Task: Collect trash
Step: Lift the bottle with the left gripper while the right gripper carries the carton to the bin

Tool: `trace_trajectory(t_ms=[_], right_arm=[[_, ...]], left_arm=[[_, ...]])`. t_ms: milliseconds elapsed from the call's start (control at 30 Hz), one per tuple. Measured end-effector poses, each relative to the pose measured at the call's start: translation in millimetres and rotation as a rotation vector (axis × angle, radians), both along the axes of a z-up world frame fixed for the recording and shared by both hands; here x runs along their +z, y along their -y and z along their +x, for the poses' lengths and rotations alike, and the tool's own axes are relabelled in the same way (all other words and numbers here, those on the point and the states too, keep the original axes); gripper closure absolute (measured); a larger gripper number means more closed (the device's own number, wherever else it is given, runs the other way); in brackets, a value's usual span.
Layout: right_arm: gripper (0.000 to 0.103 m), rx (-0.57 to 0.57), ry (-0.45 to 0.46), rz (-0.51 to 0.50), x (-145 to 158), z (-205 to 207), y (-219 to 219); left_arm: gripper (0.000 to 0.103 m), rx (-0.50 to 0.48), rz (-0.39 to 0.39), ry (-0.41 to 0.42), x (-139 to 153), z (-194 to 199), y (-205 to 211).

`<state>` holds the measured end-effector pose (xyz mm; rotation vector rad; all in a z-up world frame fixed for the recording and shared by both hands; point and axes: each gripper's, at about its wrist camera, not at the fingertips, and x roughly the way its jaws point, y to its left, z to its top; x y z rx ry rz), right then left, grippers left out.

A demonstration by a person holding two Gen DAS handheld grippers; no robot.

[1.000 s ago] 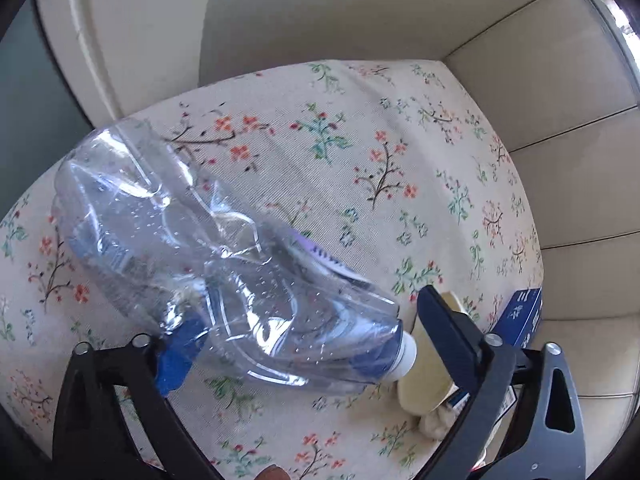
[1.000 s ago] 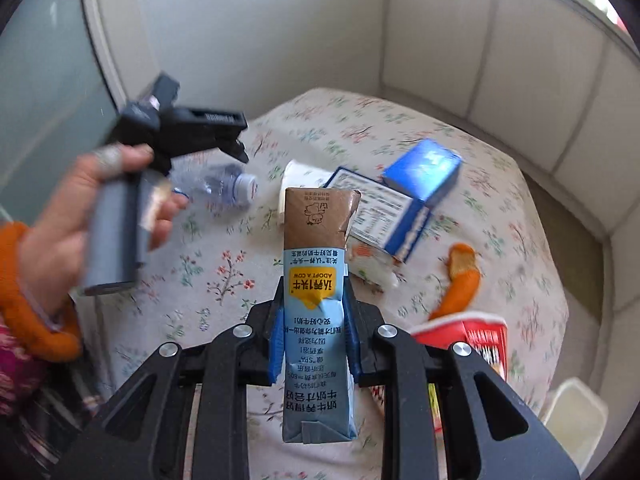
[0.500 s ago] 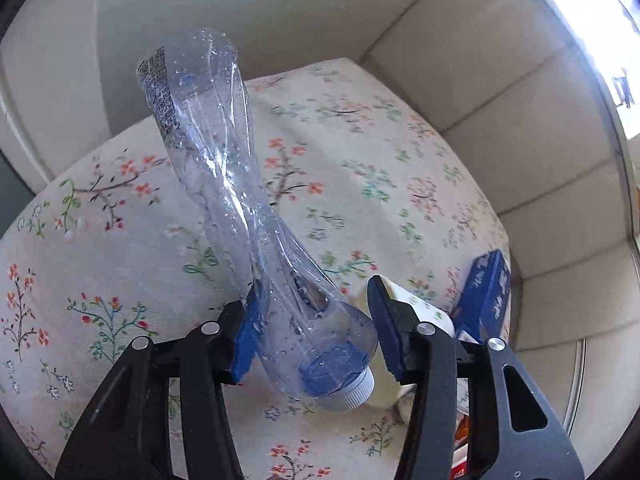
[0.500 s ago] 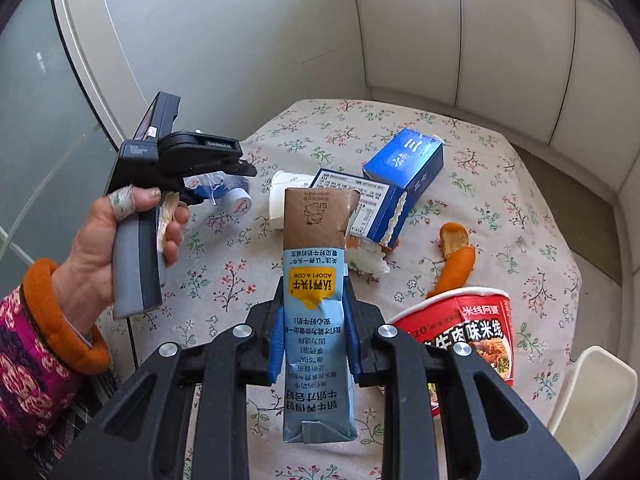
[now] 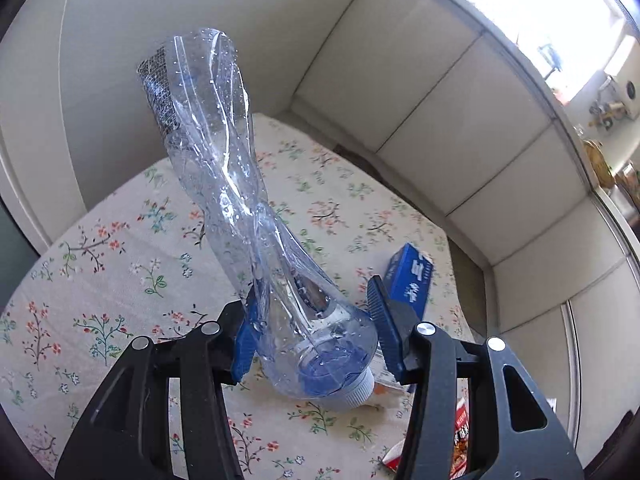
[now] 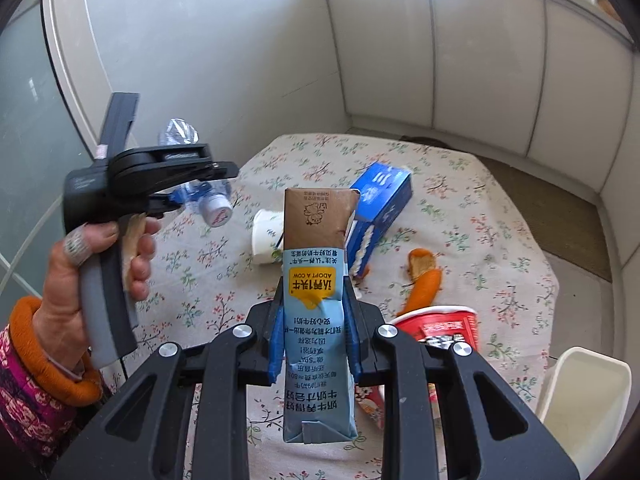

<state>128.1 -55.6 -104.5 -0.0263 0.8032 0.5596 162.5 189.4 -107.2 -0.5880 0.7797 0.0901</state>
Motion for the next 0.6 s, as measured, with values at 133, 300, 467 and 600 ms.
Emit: trace_trajectory(t_ms=[133, 300, 467, 600], right_arm=[[0.078, -0.038, 0.033, 0.011, 10.4, -4.9, 16.2], [0.078, -0.098, 0.064, 0.017, 20.3, -10.9, 40.0], [0.078, -0.198, 0.099, 0.003, 26.4, -16.6, 72.0], [0.078, -0.299, 0.118, -0.009, 29.1, -21.1, 98.1]], left_arm=[[0.055, -0.042, 0.036, 0.032, 12.7, -11.7, 17.3], [0.055, -0.087, 0.083, 0.071, 27.2, -26.3, 37.4], [0.055, -0.137, 0.138, 0.114, 42.6, -40.6, 65.7], [0.055, -0.178, 0.161, 0.137, 46.4, -47.0, 89.5]])
